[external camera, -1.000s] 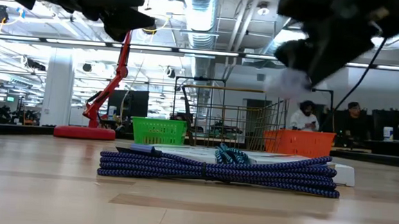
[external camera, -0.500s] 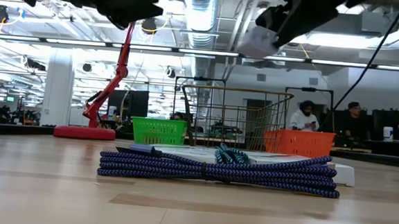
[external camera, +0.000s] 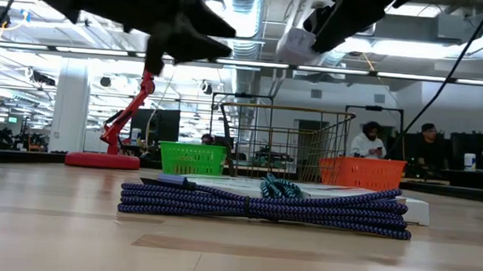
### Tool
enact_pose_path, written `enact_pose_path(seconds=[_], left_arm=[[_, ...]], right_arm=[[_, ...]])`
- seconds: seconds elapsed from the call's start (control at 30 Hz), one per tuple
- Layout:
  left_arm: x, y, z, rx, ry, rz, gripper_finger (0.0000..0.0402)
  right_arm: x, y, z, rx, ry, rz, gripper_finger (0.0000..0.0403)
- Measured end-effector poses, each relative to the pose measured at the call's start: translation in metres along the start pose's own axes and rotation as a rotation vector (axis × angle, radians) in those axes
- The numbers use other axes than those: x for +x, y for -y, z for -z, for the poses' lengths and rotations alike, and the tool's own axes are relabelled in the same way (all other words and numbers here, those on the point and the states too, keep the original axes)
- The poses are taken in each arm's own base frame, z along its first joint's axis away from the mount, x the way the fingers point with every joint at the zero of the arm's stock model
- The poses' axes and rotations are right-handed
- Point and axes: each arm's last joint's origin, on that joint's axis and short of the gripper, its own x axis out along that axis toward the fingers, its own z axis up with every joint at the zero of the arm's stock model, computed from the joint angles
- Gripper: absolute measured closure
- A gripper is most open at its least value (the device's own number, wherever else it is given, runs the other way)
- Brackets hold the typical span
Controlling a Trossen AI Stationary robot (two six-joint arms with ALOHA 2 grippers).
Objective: Pick and place items into bin
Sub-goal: Put the light violet charger adapter into the green bin
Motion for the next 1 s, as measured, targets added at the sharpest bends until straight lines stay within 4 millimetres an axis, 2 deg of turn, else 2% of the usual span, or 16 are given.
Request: enact_pose_path(seconds=[0.17, 0.33, 0.63, 0.83, 1.0], left_arm=[[0.027, 0.003, -0.011, 0.114, -0.037, -0.014, 0.0167], [0.045, 0.005, -0.024, 0.159, -0.039, -0.026, 0.0167], [0.045, 0.014, -0.04, 0.234, 0.055, 0.024, 0.0167], [0.044, 0.017, -0.042, 0.252, 0.08, 0.062, 0.0167], [0.042, 0.021, -0.043, 0.253, 0.089, 0.09, 0.0167]], right_arm=[[-0.002, 0.0, -0.002, 0.002, 0.008, 0.0, 0.0213], [-0.002, 0.0, -0.002, 0.005, 0.004, -0.001, 0.0207], [-0.002, -0.002, -0.001, 0.007, 0.001, -0.024, 0.0213], [-0.002, -0.002, -0.002, 0.007, 0.002, -0.034, 0.0204], [-0.002, 0.0, -0.001, 0.011, 0.002, -0.011, 0.0214]])
